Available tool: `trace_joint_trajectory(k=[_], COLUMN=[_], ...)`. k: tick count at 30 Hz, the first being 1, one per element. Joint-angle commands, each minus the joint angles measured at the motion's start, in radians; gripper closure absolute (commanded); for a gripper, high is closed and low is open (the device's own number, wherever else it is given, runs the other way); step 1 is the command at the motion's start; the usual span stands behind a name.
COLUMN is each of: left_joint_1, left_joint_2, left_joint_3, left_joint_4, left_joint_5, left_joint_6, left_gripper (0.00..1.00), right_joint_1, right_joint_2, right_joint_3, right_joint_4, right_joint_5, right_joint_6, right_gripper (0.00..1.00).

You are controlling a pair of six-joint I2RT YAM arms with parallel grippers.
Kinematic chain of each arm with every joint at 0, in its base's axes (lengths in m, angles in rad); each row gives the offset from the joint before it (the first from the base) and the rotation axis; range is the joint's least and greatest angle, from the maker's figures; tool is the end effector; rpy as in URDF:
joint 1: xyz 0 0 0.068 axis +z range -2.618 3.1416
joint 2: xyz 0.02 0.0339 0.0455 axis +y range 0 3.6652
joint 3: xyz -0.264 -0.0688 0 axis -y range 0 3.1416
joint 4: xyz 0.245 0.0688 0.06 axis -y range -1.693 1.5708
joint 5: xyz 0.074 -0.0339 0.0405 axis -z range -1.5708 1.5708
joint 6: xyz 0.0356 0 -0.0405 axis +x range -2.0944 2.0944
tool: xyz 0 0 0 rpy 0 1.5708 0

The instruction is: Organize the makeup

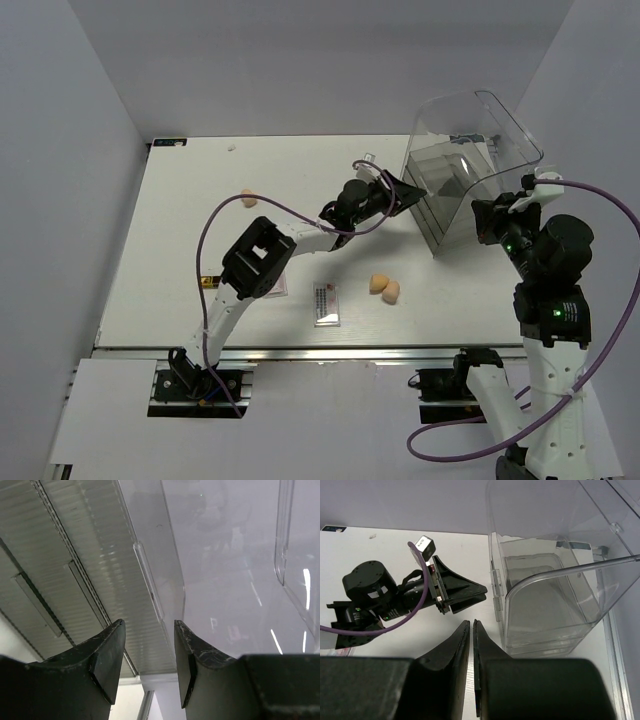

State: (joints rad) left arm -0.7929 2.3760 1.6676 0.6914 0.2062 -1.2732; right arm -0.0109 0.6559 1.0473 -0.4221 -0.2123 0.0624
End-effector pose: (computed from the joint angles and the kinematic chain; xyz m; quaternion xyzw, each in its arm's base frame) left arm 0.3768 -0.3928 0.1808 -0.0986 0.7061 -0.6365 0.2941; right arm 0.1232 0.0062 0.4201 -0.0476 0.7161 0.0939 0.6901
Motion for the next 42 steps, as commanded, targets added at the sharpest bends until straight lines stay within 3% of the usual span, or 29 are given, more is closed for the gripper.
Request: trace_joint_trajectory(k=[1, 10, 25, 30, 42], left_joint_1=[-0.005, -0.005, -0.005, -0.005, 0.001], left_joint_2=[0.015, 0.100, 0.149, 0.155, 0.152], left_joint_3=[0.073, 0.210, 0.239, 0.253, 0.259], left_joint_4=[0.023, -0.016, 0.043, 0.049, 0.097], left_joint_5=[-0.033, -0.031, -0.059, -0.059, -0.050], left_joint_6=[-0.023, -0.035, -0.113, -0.124, -0.124], left_gripper=[0.47, 0.48, 0.68, 0.71, 0.96], right_joint_1=[-0.006, -0.006, -0.008, -0.008, -0.008], right_joint_2=[-0.012, -0.029, -0.042, -0.047, -0.052], right_joint_3=[-0.009, -0.020, -0.032, -0.041, -0.043], right_joint_4=[0.017, 0.016, 0.026, 0.029, 0.031], right_joint_5=[-0.009, -0.006, -0.007, -0.012, -0.027], right_joint_6=[-0.004, 0.004, 0.011, 0.011, -0.007], right_gripper=[0.88, 0.88, 0.88, 0.89, 0.89])
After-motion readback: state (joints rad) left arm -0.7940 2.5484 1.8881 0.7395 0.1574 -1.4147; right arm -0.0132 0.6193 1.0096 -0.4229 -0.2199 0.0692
